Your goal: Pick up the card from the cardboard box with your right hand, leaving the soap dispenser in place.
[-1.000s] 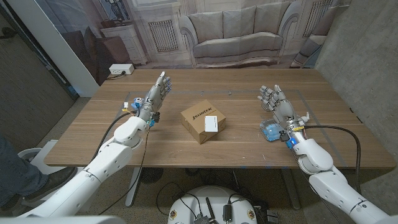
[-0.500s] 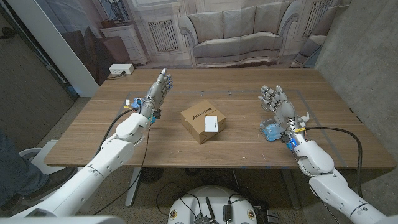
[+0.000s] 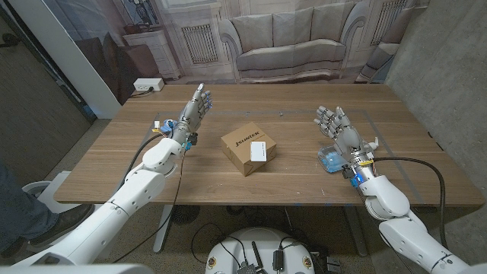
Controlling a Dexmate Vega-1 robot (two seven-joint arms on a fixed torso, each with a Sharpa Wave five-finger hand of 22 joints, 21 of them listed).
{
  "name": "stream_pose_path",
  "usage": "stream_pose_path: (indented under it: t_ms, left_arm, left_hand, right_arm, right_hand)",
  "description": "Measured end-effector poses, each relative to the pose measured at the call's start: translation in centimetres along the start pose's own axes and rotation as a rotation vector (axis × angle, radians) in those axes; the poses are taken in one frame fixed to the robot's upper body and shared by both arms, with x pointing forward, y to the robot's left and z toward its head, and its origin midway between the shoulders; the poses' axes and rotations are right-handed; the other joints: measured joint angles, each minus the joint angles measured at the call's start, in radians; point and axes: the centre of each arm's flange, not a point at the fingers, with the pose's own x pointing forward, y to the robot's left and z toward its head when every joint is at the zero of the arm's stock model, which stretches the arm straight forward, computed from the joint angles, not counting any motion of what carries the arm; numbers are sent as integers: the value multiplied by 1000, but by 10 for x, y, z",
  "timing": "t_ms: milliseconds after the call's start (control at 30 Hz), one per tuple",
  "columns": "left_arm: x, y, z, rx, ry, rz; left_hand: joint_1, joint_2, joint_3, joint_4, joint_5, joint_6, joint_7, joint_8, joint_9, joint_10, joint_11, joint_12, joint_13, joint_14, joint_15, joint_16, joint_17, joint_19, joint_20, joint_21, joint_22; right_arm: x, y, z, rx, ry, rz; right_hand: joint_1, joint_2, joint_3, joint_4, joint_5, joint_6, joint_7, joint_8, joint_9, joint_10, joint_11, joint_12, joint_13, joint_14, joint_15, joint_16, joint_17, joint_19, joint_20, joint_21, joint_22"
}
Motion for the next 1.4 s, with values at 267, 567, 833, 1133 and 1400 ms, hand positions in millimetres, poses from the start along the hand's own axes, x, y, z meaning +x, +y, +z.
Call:
stream_pose_path:
  t_ms: [267, 567, 833, 1133, 1400]
  left_arm:
    - [-2, -1, -4, -7, 6, -2]
    - [-3, -2, -5, -11, -1, -4]
    - [1, -4, -4, -13, -9, 0]
    - [6, -8, -3, -19, -15, 1]
    - [10, -12, -3, -24, -20, 5]
  left_hand:
    - [0, 0, -7, -1, 0, 0, 0, 0, 0, 5, -5, 0, 0, 0, 0, 0, 0, 0, 0, 0, 0]
    - [0, 0, -7, -1, 0, 4, -4, 0, 0, 5, -5, 0, 0, 0, 0, 0, 0, 0, 0, 0, 0]
    - [4, 4, -7, -1, -4, 4, -4, 0, 0, 5, -5, 0, 0, 0, 0, 0, 0, 0, 0, 0, 0]
    - [4, 4, -7, -1, -4, 4, -4, 0, 0, 5, -5, 0, 0, 0, 0, 0, 0, 0, 0, 0, 0]
    - [4, 4, -10, 1, -4, 3, -4, 0, 0, 5, -5, 0, 0, 0, 0, 0, 0, 0, 0, 0, 0]
  right_arm:
    - [-8, 4, -2, 2, 8, 5]
    - [-11, 10, -2, 4, 4, 25]
    - [-15, 13, 1, -1, 3, 49]
    - [-19, 15, 7, -16, -9, 67]
    - [-25, 15, 13, -20, -13, 87]
  right_hand:
    - [0, 0, 0, 0, 0, 5, -5, 0, 0, 5, -5, 0, 0, 5, -5, 0, 2, 0, 0, -4, 0]
    - [4, 4, 0, 0, 0, 5, -5, 0, 0, 5, -5, 0, 0, 5, -5, 0, 2, 5, 6, -7, 0]
    - [4, 4, -3, -3, 0, 5, -5, 0, 0, 5, -5, 0, 0, 11, 0, 0, 2, 5, 6, -12, 0]
    - [4, 4, -3, -3, 0, 5, -5, 0, 0, 5, -5, 0, 0, 10, 0, 0, 2, 8, 3, -18, 0]
    - [4, 4, -3, -3, 0, 5, -5, 0, 0, 5, -5, 0, 0, 10, 0, 0, 2, 11, 0, -19, 0]
